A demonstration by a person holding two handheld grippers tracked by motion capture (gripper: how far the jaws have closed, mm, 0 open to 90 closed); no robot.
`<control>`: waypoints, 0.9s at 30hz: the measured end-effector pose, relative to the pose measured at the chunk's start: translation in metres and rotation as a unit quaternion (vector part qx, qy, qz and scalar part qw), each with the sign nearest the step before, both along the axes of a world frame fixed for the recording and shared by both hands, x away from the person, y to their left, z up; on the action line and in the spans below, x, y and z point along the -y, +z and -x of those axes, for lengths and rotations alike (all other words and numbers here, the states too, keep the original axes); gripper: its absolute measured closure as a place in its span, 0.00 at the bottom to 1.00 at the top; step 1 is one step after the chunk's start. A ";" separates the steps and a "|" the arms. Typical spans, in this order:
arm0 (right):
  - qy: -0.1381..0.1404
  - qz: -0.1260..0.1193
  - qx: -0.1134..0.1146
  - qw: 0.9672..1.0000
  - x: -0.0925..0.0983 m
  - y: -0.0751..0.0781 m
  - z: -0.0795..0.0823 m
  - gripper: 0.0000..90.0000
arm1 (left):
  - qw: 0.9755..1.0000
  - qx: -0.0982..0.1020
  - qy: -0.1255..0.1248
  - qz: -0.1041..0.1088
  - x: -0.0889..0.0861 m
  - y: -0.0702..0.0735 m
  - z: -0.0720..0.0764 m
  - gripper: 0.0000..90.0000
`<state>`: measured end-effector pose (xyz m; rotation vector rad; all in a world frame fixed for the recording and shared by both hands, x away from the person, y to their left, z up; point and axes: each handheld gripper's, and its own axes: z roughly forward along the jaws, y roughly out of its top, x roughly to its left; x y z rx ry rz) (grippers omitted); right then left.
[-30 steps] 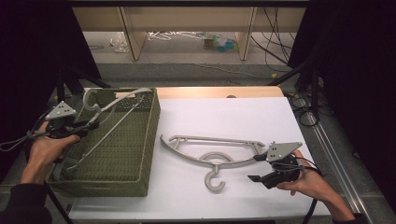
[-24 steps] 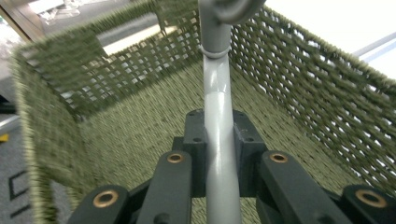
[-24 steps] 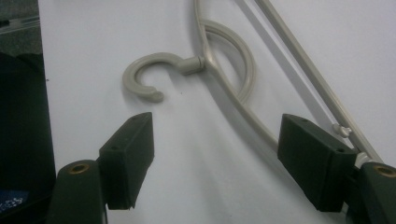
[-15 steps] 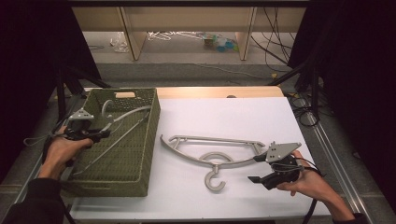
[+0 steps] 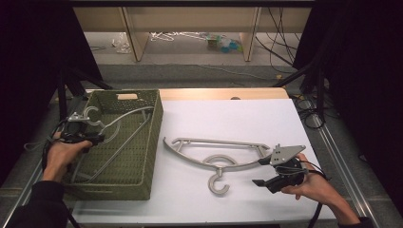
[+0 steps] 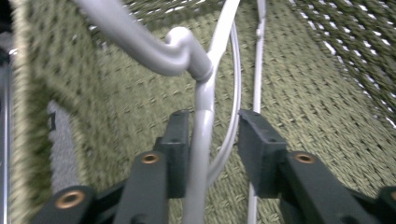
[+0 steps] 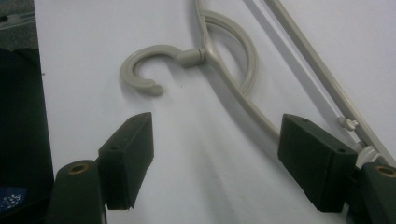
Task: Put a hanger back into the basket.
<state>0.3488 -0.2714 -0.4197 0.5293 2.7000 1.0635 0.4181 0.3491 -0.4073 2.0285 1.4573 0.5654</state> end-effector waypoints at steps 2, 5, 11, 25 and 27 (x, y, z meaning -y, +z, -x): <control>-0.001 -0.002 -0.002 1.000 0.000 -0.001 0.000 0.30 | 0.999 0.007 0.031 0.010 -0.002 0.004 0.003 0.58; -0.003 -0.001 -0.004 1.000 0.000 -0.002 -0.001 0.30 | 0.999 0.023 0.041 0.018 -0.002 0.010 0.007 0.51; -0.021 -0.011 0.016 1.000 0.000 -0.004 -0.004 0.28 | 0.992 0.110 0.027 0.059 0.027 0.038 0.034 0.36; -0.040 -0.010 0.052 0.998 -0.001 -0.010 -0.010 0.27 | 0.965 0.193 -0.130 0.123 0.141 0.068 0.116 0.27; -0.044 -0.011 0.060 0.997 0.000 -0.009 -0.009 0.27 | 0.959 0.199 -0.153 0.131 0.164 0.058 0.122 0.26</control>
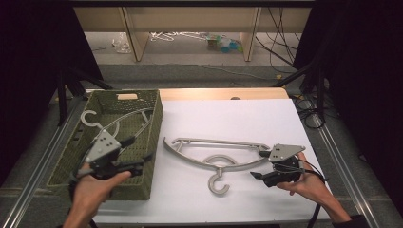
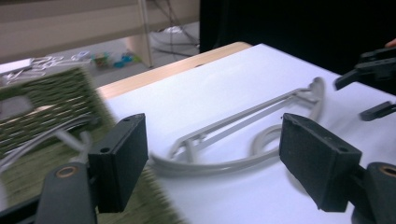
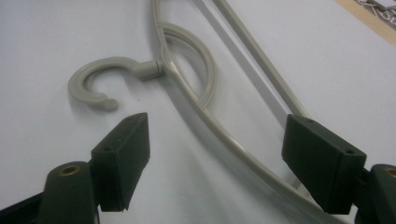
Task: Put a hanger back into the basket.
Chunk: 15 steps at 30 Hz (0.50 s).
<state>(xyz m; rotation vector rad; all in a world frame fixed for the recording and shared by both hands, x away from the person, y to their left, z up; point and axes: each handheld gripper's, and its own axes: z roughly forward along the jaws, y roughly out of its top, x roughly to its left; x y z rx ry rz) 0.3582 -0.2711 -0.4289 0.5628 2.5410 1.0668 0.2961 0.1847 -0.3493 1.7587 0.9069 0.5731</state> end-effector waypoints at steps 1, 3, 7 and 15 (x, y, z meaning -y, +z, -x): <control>0.000 0.000 0.000 1.000 0.000 0.000 0.000 0.27 | 1.000 0.000 0.000 0.000 0.000 0.000 0.000 0.25; -0.006 -0.004 0.006 1.000 0.001 0.000 0.000 0.27 | 1.000 0.004 -0.016 0.002 0.014 -0.007 0.002 0.25; -0.012 -0.008 0.005 1.000 0.002 0.000 -0.001 0.26 | 0.999 0.013 -0.034 -0.006 0.041 -0.025 0.005 0.23; -0.015 -0.008 0.012 1.000 0.002 0.003 0.004 0.27 | 0.996 -0.018 -0.088 -0.011 0.077 -0.074 0.008 0.20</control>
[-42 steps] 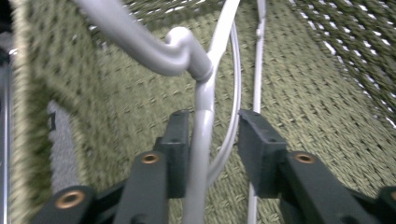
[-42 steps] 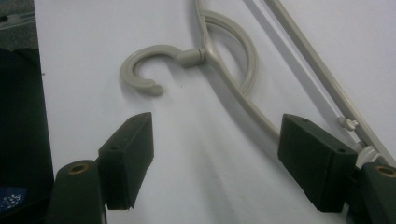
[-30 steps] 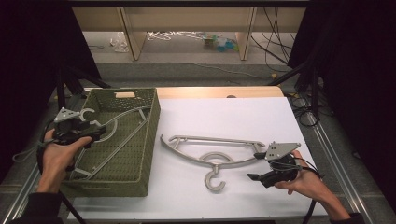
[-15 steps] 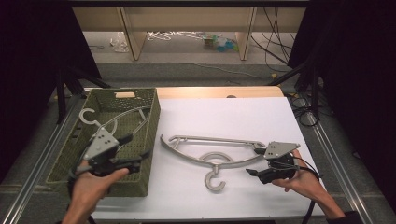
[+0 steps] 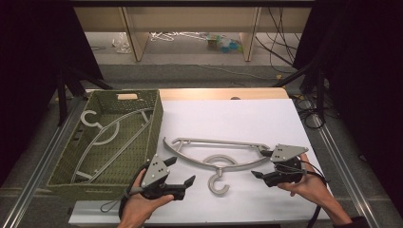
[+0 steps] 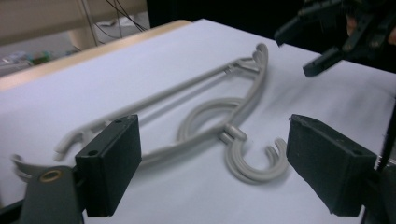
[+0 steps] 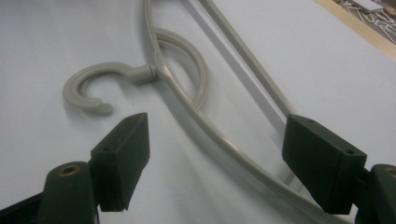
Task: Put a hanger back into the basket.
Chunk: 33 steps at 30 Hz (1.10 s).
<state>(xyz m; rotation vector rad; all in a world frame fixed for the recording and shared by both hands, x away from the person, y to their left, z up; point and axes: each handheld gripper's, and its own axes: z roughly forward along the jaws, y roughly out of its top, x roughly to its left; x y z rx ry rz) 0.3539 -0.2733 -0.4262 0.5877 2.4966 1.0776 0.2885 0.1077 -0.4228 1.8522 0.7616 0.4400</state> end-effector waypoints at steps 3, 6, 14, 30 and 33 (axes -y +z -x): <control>-0.002 -0.001 0.001 1.000 0.000 0.001 0.002 0.27 | 1.000 0.012 -0.020 -0.014 0.001 -0.007 -0.002 0.19; 0.001 -0.001 0.002 1.000 -0.001 0.001 0.004 0.27 | 0.999 0.020 -0.020 -0.020 -0.001 -0.011 0.000 0.19; 0.006 0.015 -0.001 1.000 -0.007 -0.003 0.000 0.28 | 0.999 0.030 -0.015 -0.009 -0.005 -0.015 0.005 0.18; 0.053 0.092 -0.024 0.994 -0.036 -0.028 -0.035 0.45 | 0.999 0.037 -0.016 -0.007 -0.010 -0.019 0.006 0.18; 0.080 0.108 -0.028 0.991 -0.042 -0.032 -0.037 0.49 | 0.999 0.036 -0.014 -0.011 -0.009 -0.019 0.005 0.18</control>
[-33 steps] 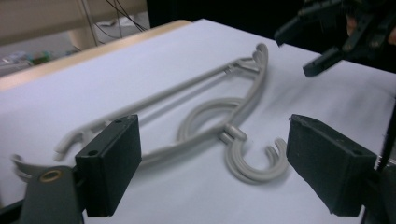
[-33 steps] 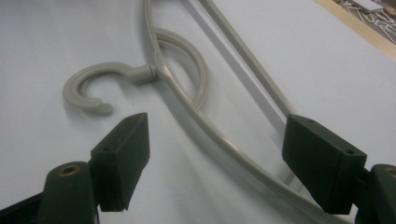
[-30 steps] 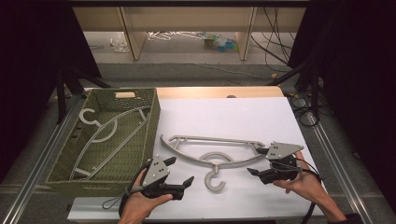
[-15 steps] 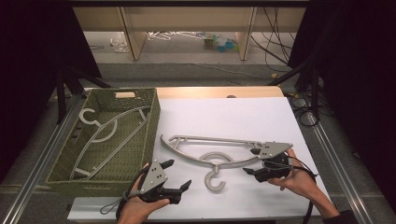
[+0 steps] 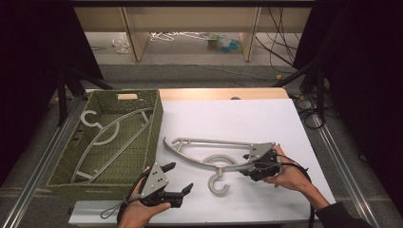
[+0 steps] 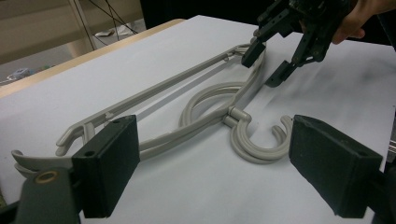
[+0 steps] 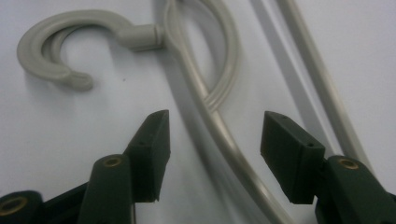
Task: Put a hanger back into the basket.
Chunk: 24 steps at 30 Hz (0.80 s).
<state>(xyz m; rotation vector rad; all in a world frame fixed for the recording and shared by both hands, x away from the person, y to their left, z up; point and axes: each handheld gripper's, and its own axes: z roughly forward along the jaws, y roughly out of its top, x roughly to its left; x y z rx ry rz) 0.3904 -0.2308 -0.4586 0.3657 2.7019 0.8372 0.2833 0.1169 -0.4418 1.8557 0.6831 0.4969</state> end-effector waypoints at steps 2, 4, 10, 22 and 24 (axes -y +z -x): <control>0.013 0.024 -0.001 1.000 -0.004 -0.004 -0.001 0.58 | 1.000 -0.002 -0.003 -0.001 0.001 -0.001 0.000 0.18; 0.032 0.048 0.011 0.998 -0.007 -0.005 -0.001 0.62 | 1.000 -0.001 -0.002 -0.003 0.002 -0.001 0.000 0.18; 0.068 0.076 0.027 0.994 -0.009 0.000 0.005 0.73 | 1.000 -0.004 -0.004 -0.008 0.001 -0.001 -0.001 0.18; 0.098 0.108 0.019 0.989 -0.019 -0.004 -0.002 0.85 | 1.000 -0.004 -0.013 -0.016 0.005 -0.004 -0.003 0.18; 0.107 0.114 0.028 0.987 -0.019 -0.003 -0.001 0.86 | 1.000 -0.006 -0.011 -0.017 0.005 -0.005 -0.003 0.19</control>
